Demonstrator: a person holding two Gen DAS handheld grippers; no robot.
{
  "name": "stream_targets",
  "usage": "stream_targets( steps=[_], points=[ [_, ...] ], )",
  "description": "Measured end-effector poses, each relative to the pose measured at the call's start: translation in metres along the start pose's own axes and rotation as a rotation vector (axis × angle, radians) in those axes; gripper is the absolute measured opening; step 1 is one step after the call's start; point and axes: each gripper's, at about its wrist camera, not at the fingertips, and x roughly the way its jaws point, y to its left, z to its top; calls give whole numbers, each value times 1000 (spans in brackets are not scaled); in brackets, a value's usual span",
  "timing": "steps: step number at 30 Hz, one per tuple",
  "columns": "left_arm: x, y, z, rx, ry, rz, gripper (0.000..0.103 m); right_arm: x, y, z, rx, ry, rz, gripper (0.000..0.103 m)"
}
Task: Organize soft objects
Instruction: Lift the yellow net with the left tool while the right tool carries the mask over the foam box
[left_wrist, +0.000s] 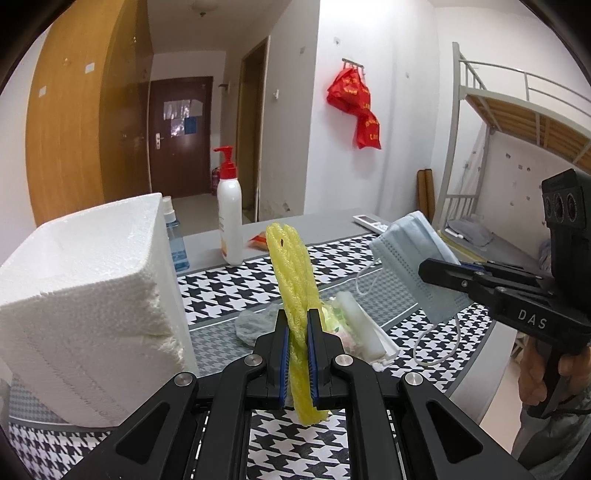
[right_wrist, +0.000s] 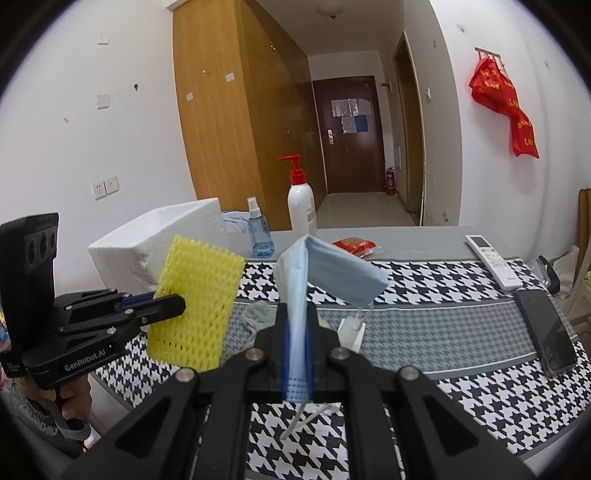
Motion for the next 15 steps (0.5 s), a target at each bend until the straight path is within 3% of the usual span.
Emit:
stream_targets(
  steps=[8,15],
  points=[
    [-13,-6,6,-7,-45,58,9,-10,-2,5,-25,-32,24,10],
    [-20,-12,15,0,-64,56,9,-15,-3,14,-41,-47,36,10]
  ],
)
